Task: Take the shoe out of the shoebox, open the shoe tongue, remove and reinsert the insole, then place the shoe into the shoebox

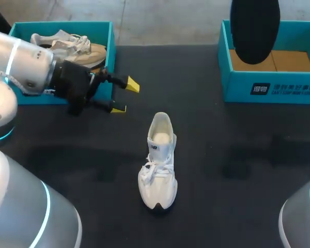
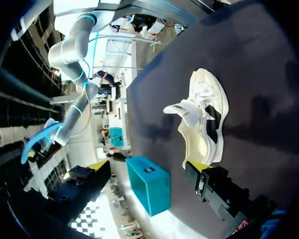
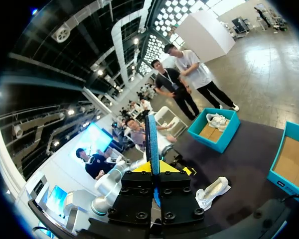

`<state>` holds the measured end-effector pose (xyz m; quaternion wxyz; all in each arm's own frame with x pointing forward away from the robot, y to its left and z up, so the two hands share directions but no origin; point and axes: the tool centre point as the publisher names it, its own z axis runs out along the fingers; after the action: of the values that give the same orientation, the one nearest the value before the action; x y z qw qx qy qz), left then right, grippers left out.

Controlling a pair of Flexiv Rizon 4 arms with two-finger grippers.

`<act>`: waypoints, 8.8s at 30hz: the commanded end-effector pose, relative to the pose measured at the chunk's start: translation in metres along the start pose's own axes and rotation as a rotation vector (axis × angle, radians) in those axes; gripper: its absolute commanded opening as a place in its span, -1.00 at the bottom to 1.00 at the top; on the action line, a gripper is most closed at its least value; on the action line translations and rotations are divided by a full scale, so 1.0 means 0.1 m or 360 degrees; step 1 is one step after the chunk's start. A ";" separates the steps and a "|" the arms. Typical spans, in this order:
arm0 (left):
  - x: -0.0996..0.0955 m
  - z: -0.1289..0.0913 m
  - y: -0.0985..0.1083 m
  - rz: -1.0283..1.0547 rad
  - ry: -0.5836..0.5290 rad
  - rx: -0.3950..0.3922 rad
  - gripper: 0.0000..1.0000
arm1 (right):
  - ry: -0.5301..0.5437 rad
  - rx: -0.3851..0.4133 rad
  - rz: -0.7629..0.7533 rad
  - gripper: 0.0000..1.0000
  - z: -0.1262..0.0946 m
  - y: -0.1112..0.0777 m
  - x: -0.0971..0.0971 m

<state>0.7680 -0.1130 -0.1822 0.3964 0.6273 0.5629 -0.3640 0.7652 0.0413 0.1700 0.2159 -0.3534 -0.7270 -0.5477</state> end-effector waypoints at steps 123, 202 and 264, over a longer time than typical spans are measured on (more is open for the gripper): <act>-0.24 -0.24 0.32 0.0116 -0.0532 -0.0109 1.00 | 0.0287 0.0414 0.1253 -1.00 1.79 -0.01 -1.68; -0.19 -0.16 0.40 0.0087 -0.0766 0.0014 1.00 | 0.0399 0.0312 0.1371 -1.00 2.54 -0.17 -2.52; -0.66 0.40 0.74 0.0486 -0.0758 -0.0103 0.01 | 0.0399 0.0312 0.1371 -1.00 2.54 -0.17 -2.52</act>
<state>0.8350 -0.1798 -0.1352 0.5904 0.5848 0.3634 -0.4213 0.9365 0.2090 -0.0953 0.5431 -0.5317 -0.5308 -0.3750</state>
